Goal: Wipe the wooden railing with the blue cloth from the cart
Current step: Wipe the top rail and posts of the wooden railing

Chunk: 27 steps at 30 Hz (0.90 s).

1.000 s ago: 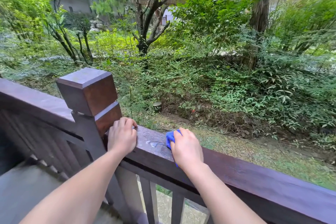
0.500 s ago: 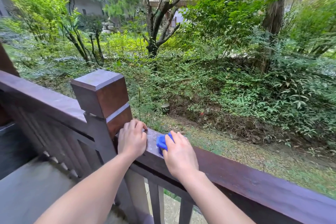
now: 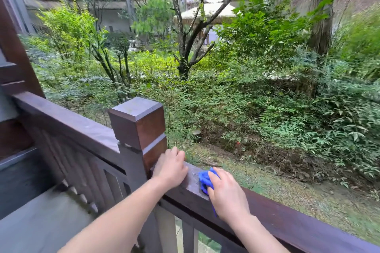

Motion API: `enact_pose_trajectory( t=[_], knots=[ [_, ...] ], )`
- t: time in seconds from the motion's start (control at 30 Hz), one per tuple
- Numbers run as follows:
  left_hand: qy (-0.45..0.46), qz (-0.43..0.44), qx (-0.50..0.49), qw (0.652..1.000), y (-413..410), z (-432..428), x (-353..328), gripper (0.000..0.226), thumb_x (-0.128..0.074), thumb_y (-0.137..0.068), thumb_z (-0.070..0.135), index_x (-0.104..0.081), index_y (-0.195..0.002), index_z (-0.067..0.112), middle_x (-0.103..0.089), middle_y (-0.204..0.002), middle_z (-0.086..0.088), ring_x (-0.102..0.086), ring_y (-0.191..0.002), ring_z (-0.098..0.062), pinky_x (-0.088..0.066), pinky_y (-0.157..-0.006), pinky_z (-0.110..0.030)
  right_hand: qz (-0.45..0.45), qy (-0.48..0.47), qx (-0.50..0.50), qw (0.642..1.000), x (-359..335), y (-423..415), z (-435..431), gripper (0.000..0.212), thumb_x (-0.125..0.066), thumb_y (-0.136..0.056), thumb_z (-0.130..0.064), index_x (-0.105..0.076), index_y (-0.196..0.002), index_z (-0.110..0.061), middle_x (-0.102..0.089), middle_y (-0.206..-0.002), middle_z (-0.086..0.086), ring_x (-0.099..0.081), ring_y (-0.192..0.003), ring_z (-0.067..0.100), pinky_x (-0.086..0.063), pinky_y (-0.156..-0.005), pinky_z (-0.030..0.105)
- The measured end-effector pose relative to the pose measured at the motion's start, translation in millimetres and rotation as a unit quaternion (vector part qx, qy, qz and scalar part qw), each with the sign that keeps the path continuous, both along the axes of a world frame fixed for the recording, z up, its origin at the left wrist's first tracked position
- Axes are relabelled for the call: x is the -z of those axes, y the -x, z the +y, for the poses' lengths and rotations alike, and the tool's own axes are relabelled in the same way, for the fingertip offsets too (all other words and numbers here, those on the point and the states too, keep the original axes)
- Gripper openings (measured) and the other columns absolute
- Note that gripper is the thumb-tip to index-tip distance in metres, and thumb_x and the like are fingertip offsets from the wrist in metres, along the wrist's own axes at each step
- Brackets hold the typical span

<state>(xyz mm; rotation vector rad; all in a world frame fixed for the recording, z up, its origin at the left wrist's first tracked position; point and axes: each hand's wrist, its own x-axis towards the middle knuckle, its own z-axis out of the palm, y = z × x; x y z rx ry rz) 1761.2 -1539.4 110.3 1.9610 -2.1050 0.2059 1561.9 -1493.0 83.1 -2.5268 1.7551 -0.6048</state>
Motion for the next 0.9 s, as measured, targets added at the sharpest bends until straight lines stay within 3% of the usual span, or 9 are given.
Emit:
enact_pose_trajectory(
  t=[0.1, 0.2, 0.3, 0.43, 0.6, 0.7, 0.77, 0.83, 0.9],
  knots=[
    [0.207, -0.039, 0.080, 0.974, -21.5, 1.2, -50.8, 0.019, -0.050, -0.080, 0.025, -0.058, -0.093, 0.013, -0.055, -0.099, -0.008, -0.054, -0.101, -0.033, -0.044, -0.086, -0.044, -0.012, 0.009, 0.009, 1.000, 1.0, -6.2, 2.2, 0.036, -0.045, -0.090, -0.033, -0.051, -0.123, -0.022, -0.044, -0.141, 0.001, -0.038, -0.126, 0.021, -0.033, -0.106, 0.031],
    [0.319, -0.095, 0.029, 0.942, -48.4, -7.5, -104.6, 0.027, -0.051, -0.079, 0.028, -0.059, -0.101, 0.014, -0.056, -0.114, -0.012, -0.049, -0.116, -0.036, -0.037, -0.102, -0.048, -0.012, 0.004, 0.023, 1.000, 1.6, -5.6, 2.2, 0.038, -0.045, -0.091, -0.035, -0.049, -0.127, -0.023, -0.041, -0.145, 0.000, -0.037, -0.129, 0.021, -0.032, -0.107, 0.031],
    [0.262, -0.106, -0.048, 0.958, -70.3, -21.1, -125.2, 0.028, -0.051, -0.083, 0.030, -0.063, -0.099, 0.011, -0.061, -0.115, -0.017, -0.054, -0.113, -0.037, -0.041, -0.103, -0.050, -0.005, -0.016, 0.043, 0.999, 1.3, -13.4, 4.9, 0.044, -0.047, -0.091, -0.036, -0.049, -0.132, -0.021, -0.040, -0.147, 0.004, -0.036, -0.133, 0.024, -0.027, -0.112, 0.034],
    [0.253, -0.076, -0.067, 0.962, -75.5, -23.8, -113.4, 0.022, -0.049, -0.082, 0.028, -0.065, -0.084, 0.013, -0.068, -0.087, -0.008, -0.064, -0.081, -0.033, -0.051, -0.068, -0.038, 0.001, 0.019, 0.002, 1.000, 5.2, -6.0, 2.7, 0.035, -0.060, -0.081, -0.035, -0.062, -0.113, -0.020, -0.059, -0.127, 0.003, -0.055, -0.117, 0.027, -0.046, -0.097, 0.036],
    [0.283, -0.098, -0.051, 0.953, -78.9, -29.4, -111.0, 0.022, -0.047, -0.085, 0.027, -0.065, -0.084, 0.013, -0.070, -0.086, -0.007, -0.067, -0.082, -0.030, -0.053, -0.072, -0.038, -0.027, -0.007, 0.077, 0.997, -9.3, -13.9, -25.6, 0.032, -0.041, -0.093, -0.037, -0.056, -0.116, -0.021, -0.052, -0.130, 0.002, -0.045, -0.118, 0.025, -0.035, -0.099, 0.032],
    [0.303, -0.108, -0.065, 0.945, -79.2, -30.9, -109.9, 0.017, -0.049, -0.083, 0.024, -0.064, -0.081, 0.015, -0.067, -0.081, -0.005, -0.065, -0.077, -0.028, -0.049, -0.065, -0.035, -0.027, -0.010, -0.024, 0.999, -1.2, -33.9, -13.3, 0.038, -0.045, -0.092, -0.040, -0.053, -0.126, -0.024, -0.044, -0.144, 0.005, -0.038, -0.132, 0.024, -0.028, -0.111, 0.035],
    [0.325, -0.117, -0.063, 0.936, -80.1, -32.9, -108.3, 0.015, -0.051, -0.082, 0.023, -0.064, -0.080, 0.015, -0.066, -0.078, -0.004, -0.065, -0.075, -0.027, -0.047, -0.062, -0.034, -0.022, 0.021, -0.075, 0.997, 8.2, -24.6, -2.3, 0.037, -0.055, -0.085, -0.038, -0.059, -0.120, -0.024, -0.053, -0.138, 0.003, -0.047, -0.128, 0.022, -0.034, -0.109, 0.036],
    [0.331, -0.117, -0.061, 0.934, -80.5, -33.5, -106.9, 0.015, -0.052, -0.082, 0.023, -0.065, -0.081, 0.015, -0.066, -0.079, -0.004, -0.065, -0.075, -0.027, -0.047, -0.063, -0.034, -0.017, 0.042, -0.053, 0.998, 11.0, -9.3, -5.6, 0.036, -0.059, -0.081, -0.034, -0.062, -0.115, -0.023, -0.058, -0.131, 0.002, -0.054, -0.121, 0.023, -0.040, -0.103, 0.035],
    [0.331, -0.117, -0.067, 0.934, -79.3, -33.9, -107.8, 0.015, -0.052, -0.082, 0.023, -0.065, -0.081, 0.015, -0.067, -0.078, -0.004, -0.065, -0.075, -0.027, -0.048, -0.064, -0.034, -0.018, 0.019, -0.004, 1.000, 8.8, -7.7, -18.8, 0.035, -0.053, -0.087, -0.034, -0.059, -0.119, -0.021, -0.053, -0.137, 0.004, -0.047, -0.124, 0.024, -0.036, -0.106, 0.032]
  ],
)
